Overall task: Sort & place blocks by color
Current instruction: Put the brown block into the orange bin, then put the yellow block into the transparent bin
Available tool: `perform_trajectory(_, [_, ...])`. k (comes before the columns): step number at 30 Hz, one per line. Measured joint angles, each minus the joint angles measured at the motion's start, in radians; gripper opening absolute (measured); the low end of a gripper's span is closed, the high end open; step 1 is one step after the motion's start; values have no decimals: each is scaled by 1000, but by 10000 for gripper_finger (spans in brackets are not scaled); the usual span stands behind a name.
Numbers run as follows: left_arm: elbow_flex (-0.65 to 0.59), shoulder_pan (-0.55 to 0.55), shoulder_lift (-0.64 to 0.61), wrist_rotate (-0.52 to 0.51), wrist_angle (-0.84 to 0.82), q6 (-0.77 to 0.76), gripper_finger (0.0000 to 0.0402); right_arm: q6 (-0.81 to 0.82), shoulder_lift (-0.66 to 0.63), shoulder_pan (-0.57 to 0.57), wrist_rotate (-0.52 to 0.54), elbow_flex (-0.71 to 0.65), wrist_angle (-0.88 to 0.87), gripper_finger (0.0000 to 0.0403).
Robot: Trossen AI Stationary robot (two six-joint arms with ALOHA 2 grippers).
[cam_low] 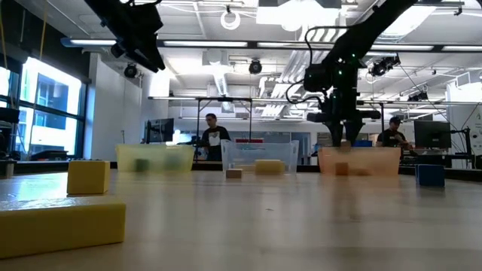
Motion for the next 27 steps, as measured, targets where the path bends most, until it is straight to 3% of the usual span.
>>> perform_trajectory(10, [0,0,0,0,0,-3,172,-5,0,-87,-68,-47,43,100])
perform_trajectory(18, [0,0,0,0,1,0,172,-1,0,-94,-66,-55,43,174])
perform_trajectory(23, [0,0,0,0,1,0,172,11,0,-94,-69,-52,34,191])
perform_trajectory(27, [0,0,0,0,1,0,172,25,1,-94,-132,-4,0,193])
